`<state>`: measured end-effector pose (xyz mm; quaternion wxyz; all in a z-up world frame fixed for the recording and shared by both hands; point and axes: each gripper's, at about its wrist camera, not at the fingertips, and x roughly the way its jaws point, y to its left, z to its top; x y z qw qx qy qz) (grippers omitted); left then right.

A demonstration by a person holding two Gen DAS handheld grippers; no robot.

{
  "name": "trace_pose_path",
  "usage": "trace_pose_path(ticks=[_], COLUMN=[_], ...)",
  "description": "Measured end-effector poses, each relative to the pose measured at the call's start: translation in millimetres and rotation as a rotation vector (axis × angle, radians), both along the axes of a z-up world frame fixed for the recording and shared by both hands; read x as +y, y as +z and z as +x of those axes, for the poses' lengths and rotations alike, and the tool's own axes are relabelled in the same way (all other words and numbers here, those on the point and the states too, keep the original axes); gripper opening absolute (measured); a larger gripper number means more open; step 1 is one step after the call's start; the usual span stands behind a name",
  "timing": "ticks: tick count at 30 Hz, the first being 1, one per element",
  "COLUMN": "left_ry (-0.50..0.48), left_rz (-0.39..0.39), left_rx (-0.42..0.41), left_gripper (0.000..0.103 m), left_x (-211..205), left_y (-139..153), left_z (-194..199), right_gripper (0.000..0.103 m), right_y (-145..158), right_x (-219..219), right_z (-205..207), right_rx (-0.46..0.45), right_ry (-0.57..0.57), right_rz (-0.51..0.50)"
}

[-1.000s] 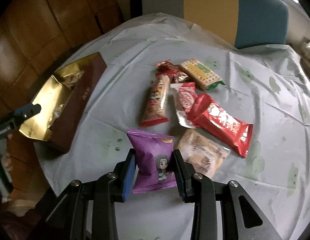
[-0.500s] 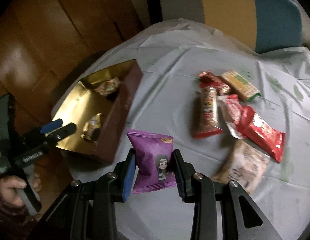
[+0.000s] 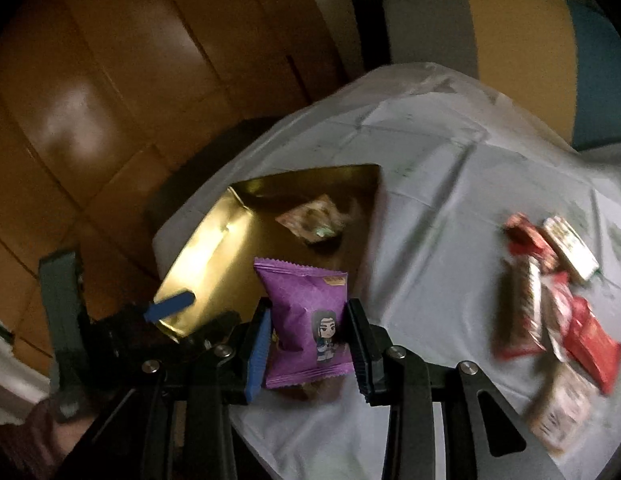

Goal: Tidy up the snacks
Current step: 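Carry the purple bag with the right tool into the gold tray and release, then move both open tools back toward the remaining snacks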

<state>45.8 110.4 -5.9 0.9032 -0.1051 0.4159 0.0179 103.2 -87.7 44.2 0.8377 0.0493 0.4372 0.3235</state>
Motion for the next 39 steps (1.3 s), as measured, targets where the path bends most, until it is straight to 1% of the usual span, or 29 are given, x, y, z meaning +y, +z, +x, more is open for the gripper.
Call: trace_pose_path(ticks=[1,2,5,9,14,15,16,18,20,22,24,26,30,34,39], left_ry=[0.0,0.0,-0.006,-0.009,-0.024,-0.024,-0.023,-0.025,-0.032,-0.041,-0.05,-0.06,-0.084,-0.121,-0.181], left_rz=[0.0,-0.003,-0.008,-0.013,-0.012,-0.012,-0.012,-0.011,-0.007,0.001,0.0,0.001,0.007,0.014,0.03], left_rx=[0.003,0.005,0.013,0.02,0.024,0.023,0.021,0.023,0.022,0.016,0.011,0.008,0.003,-0.002,-0.012], left_gripper=[0.078,0.074,0.071,0.067,0.067,0.067,0.067,0.067,0.067,0.067,0.067,0.067,0.067,0.067,0.067], left_x=[1.0,2.3,3.8,2.8,-3.4,-4.0,-4.8,-5.7,-7.7,-10.7,-12.3,-15.2,-22.1,-32.1,-51.8], left_y=[-0.9,-1.8,-6.0,-10.3,-11.1,-11.0,-10.7,-10.4,-9.2,-7.3,-5.9,-3.9,0.0,4.5,11.3], left_z=[0.0,-0.8,-1.1,0.5,1.5,0.9,0.7,0.7,0.0,-1.3,-2.3,-2.7,-3.5,-4.1,-4.8], right_gripper=[0.041,0.042,0.045,0.044,0.045,0.051,0.06,0.068,0.071,0.077,0.081,0.082,0.086,0.087,0.088], right_y=[-0.7,-2.4,-14.5,-28.7,-32.5,-31.7,-30.4,-28.0,-23.8,-20.7,-19.0,-18.9,-22.2,-27.5,-31.0], right_x=[7.1,12.8,28.9,31.0,22.3,19.9,16.5,13.2,8.9,3.2,-2.5,-10.8,-36.9,-70.8,-117.1], right_z=[3.6,7.0,18.0,16.0,7.3,4.9,3.1,-0.8,-6.8,-12.5,-16.5,-19.0,-23.7,-25.3,-26.7], right_rx=[0.002,0.004,0.031,0.053,0.056,0.048,0.039,0.012,-0.022,-0.049,-0.072,-0.086,-0.083,-0.067,-0.063], right_ry=[0.001,-0.001,-0.012,-0.017,-0.024,-0.032,-0.039,-0.05,-0.06,-0.069,-0.078,-0.089,-0.129,-0.182,-0.253], right_rz=[0.004,0.003,-0.008,-0.033,-0.037,-0.045,-0.048,-0.055,-0.069,-0.082,-0.097,-0.113,-0.134,-0.166,-0.235])
